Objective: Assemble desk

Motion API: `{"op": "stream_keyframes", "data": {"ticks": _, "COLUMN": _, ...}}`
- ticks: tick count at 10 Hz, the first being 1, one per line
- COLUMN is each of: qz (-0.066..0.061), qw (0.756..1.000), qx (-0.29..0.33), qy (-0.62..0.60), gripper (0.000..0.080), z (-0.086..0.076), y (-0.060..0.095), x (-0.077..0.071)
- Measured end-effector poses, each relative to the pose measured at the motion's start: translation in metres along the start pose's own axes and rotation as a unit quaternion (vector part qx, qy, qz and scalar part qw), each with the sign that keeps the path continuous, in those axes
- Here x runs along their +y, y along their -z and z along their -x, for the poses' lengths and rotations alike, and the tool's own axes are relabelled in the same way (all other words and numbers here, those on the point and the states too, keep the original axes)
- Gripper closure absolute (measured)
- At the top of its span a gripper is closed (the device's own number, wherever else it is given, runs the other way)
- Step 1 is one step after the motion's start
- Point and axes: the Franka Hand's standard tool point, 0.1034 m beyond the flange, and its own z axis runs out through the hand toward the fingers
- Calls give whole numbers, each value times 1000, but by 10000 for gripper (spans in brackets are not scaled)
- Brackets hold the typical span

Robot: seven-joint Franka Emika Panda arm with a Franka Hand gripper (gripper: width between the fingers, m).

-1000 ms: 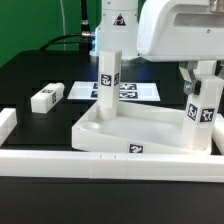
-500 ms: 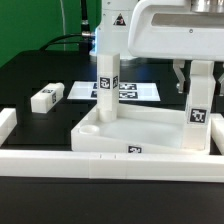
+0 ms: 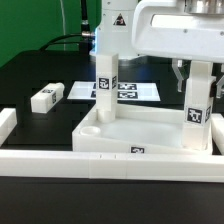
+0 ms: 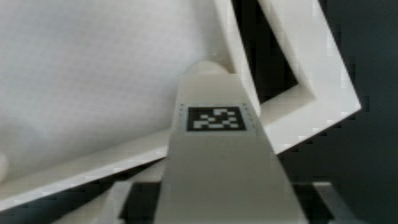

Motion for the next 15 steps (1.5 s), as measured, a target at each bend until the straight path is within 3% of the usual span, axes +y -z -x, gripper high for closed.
{"op": "stream_keyframes", "data": {"ticks": 2, "qz": 0, "qw": 999, "qx": 0, "qy": -54, "gripper": 508, "z": 0, "y": 0, "x": 0}}
{"op": "stream_keyframes", "data": {"ticks": 4, "qz": 0, "qw": 1000, "qx": 0, "qy": -26, "gripper": 262, "z": 0, "y": 0, "x": 0}}
{"op": "stream_keyframes", "data": {"ticks": 5, "qz": 2, "qw": 1000, "qx": 0, "qy": -5, "gripper": 185, "z": 3, "y": 0, "x": -2}}
{"op": "stream_keyframes", "data": {"ticks": 8, "qz": 9, "qw": 979, "qx": 8, "qy": 204, "gripper": 151, "z": 6, "y": 4, "x": -8}}
{"op": "stream_keyframes", "data": {"ticks": 15, "qz": 17, "qw": 875, "qx": 12, "qy": 483, "gripper": 150, "z": 2, "y": 2, "x": -5}}
